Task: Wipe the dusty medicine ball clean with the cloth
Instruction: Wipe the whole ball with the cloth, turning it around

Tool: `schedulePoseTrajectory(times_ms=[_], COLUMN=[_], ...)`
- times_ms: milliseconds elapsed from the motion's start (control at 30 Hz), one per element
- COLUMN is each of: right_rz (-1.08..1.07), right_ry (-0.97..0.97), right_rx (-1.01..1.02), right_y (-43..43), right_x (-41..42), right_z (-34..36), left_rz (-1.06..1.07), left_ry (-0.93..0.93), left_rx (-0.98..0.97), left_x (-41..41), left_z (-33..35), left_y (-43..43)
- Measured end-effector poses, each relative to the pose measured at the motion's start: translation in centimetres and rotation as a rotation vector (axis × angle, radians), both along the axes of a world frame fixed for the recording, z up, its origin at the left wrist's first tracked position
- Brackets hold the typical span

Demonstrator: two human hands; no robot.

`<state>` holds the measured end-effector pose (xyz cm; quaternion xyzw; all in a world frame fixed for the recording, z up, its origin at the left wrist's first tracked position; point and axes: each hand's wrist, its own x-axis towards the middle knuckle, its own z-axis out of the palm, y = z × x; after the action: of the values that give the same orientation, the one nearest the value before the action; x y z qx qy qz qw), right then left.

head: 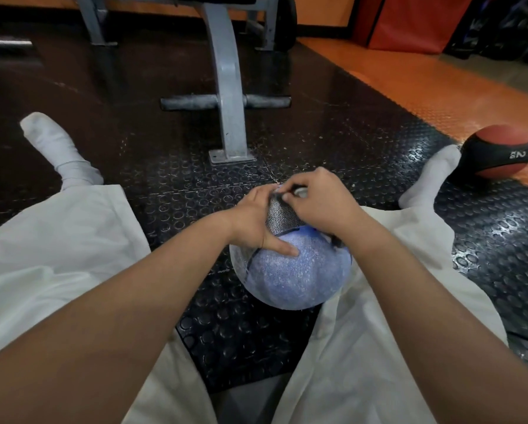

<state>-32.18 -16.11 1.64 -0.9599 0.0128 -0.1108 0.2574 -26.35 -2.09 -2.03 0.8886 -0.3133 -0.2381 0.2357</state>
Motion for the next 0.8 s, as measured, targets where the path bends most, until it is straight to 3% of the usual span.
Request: schedulePoseTrajectory(times_ms=[133,267,433,667,800], right_rz=[-0.076,0.019,0.123,-0.09,-0.083], right_ry=[0.074,-0.01,0.016,0.076,0.064], right_rx=[0.017,0.054,0.004,0.034,-0.013], right_y=[0.3,1.0,1.4,1.9,2.9], right_x=[2.0,-0.8,-3.2,2.0,2.4], right_z=[0.4,-1.2,-1.8,0.0,-0.6], left_rz=[0.016,-0.005,-0.002,0.046,0.131], left_ry=[0.021,0.06,0.049,0.027,0.037], left_rx=[0.044,0.035,-0.033,-0.041,-0.09], left_x=[0.2,0.7,0.3,-0.4,-0.6], left_z=[0.4,0.4,-0.4,-0.8,-0.8], left_y=[0.2,0.8,1.3,1.9,2.0])
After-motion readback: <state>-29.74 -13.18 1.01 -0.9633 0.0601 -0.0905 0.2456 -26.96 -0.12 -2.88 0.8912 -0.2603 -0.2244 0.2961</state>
